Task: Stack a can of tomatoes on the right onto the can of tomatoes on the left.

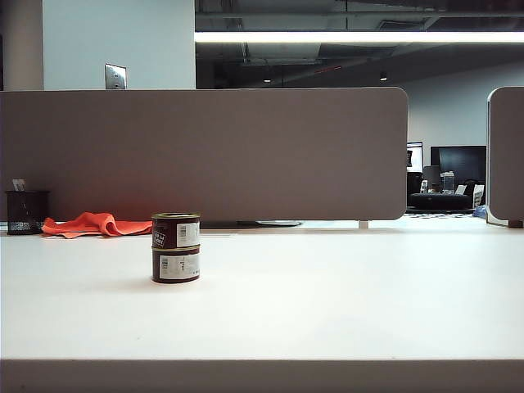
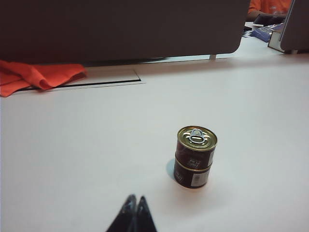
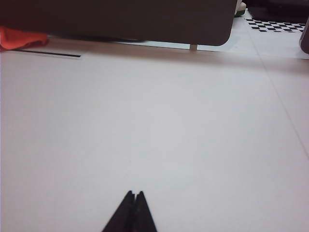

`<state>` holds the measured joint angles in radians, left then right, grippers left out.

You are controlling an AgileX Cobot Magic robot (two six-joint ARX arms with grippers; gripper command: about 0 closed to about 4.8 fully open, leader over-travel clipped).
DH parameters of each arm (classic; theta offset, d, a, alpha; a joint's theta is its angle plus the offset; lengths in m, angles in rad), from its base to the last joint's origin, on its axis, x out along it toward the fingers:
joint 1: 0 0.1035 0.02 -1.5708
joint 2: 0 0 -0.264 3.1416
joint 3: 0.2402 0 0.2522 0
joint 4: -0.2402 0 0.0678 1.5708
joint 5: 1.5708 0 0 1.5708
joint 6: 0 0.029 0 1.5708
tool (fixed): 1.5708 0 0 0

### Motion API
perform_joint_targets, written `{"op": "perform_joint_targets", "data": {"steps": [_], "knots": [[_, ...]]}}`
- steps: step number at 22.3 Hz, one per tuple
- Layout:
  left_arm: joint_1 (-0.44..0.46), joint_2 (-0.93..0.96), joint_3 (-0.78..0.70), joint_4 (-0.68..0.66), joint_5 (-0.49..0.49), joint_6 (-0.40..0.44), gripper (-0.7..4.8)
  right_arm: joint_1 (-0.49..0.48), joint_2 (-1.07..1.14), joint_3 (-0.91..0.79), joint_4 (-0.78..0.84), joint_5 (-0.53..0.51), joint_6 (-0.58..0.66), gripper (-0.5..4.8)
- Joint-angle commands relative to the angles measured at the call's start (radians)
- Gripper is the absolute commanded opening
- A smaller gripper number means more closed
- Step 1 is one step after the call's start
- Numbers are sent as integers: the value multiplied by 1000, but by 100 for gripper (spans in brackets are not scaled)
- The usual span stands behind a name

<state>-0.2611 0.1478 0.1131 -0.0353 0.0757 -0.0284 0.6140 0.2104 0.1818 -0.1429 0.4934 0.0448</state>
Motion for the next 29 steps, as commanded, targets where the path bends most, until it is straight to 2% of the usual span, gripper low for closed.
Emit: {"op": "perform_joint_targets", "data": {"steps": [1, 14, 25, 29], "knots": [[0, -48, -34, -6, -35, -13, -6, 0, -12, -43, 68, -19, -16, -6], [0, -93, -107, -6, -38, -6, -6, 0, -164, -180, 85, -33, -16, -6], [-1, -145, -107, -66, -33, -12, -6, 2, -212, -180, 75, -33, -19, -6], [0, -145, -107, -61, -80, -2, -6, 2, -212, -179, 72, -32, -19, -6]]}}
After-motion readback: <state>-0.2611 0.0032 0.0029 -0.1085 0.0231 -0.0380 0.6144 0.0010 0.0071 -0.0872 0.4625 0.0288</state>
